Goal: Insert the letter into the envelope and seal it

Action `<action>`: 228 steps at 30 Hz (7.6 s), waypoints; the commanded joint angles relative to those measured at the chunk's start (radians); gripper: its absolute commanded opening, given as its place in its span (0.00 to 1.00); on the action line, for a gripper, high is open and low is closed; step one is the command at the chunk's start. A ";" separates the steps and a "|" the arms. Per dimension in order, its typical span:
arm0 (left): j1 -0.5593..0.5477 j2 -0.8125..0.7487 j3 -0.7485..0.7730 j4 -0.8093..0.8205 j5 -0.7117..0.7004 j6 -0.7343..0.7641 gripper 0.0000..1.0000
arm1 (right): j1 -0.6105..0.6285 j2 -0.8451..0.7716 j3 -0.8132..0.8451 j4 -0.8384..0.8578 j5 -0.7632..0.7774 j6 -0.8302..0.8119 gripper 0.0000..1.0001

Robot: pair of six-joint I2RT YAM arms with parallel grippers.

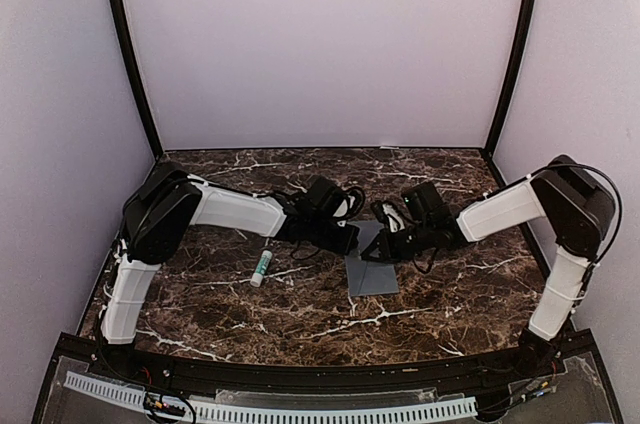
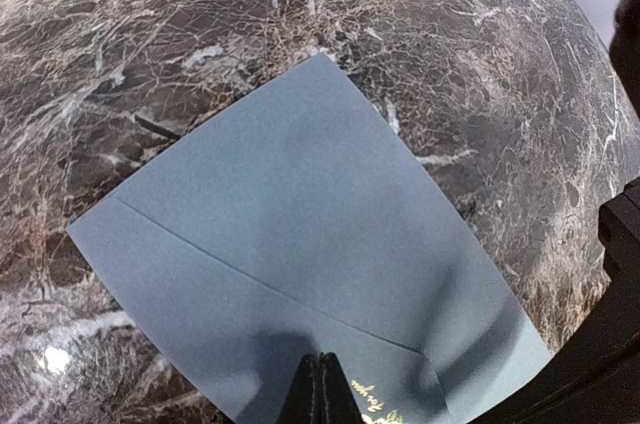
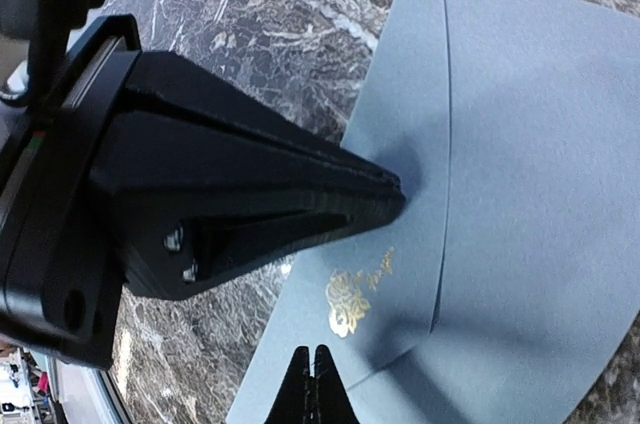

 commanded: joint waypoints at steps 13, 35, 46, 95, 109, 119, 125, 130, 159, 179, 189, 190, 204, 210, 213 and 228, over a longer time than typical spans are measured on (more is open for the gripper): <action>-0.003 -0.056 -0.078 -0.057 -0.043 0.053 0.00 | -0.032 0.103 0.073 -0.038 0.039 -0.013 0.00; -0.068 -0.227 -0.288 0.208 -0.109 0.175 0.12 | -0.028 0.086 0.109 -0.128 0.078 -0.002 0.00; -0.029 -0.088 -0.131 0.187 -0.055 0.106 0.10 | -0.026 0.102 0.143 -0.154 0.099 0.002 0.00; 0.010 0.076 -0.123 0.313 0.075 0.063 0.02 | -0.031 0.038 0.172 -0.247 0.187 0.062 0.00; 0.010 0.069 -0.134 0.314 0.054 0.075 0.01 | -0.029 0.105 0.188 -0.349 0.208 0.061 0.00; 0.012 0.066 -0.145 0.316 0.033 0.087 0.01 | -0.030 0.114 0.197 -0.429 0.204 0.047 0.00; 0.015 0.063 -0.152 0.306 0.019 0.092 0.00 | -0.028 0.094 0.191 -0.465 0.197 0.019 0.00; 0.015 0.062 -0.156 0.309 0.026 0.091 0.00 | -0.014 0.036 0.194 -0.488 0.186 -0.001 0.00; 0.016 0.053 -0.165 0.318 0.047 0.089 0.00 | 0.048 0.112 0.247 -0.441 0.225 -0.015 0.00; 0.012 -0.238 -0.255 0.249 0.042 0.194 0.10 | 0.048 0.146 0.227 -0.420 0.210 0.013 0.00; -0.071 -0.296 -0.400 0.301 0.059 0.177 0.10 | 0.047 0.125 0.232 -0.420 0.208 0.015 0.00; -0.078 -0.294 -0.404 0.303 0.050 0.171 0.10 | 0.047 0.123 0.232 -0.421 0.210 0.017 0.00; -0.100 -0.161 -0.339 0.303 0.041 0.149 0.10 | 0.046 0.114 0.230 -0.421 0.206 0.015 0.00; -0.122 -0.152 -0.330 0.311 0.047 0.166 0.09 | 0.047 0.120 0.233 -0.423 0.205 0.013 0.00; -0.133 -0.154 -0.316 0.299 0.032 0.171 0.09 | 0.048 0.120 0.233 -0.423 0.203 0.015 0.00; -0.148 -0.136 -0.391 0.332 -0.029 0.141 0.06 | 0.042 0.139 0.258 -0.434 0.206 0.010 0.00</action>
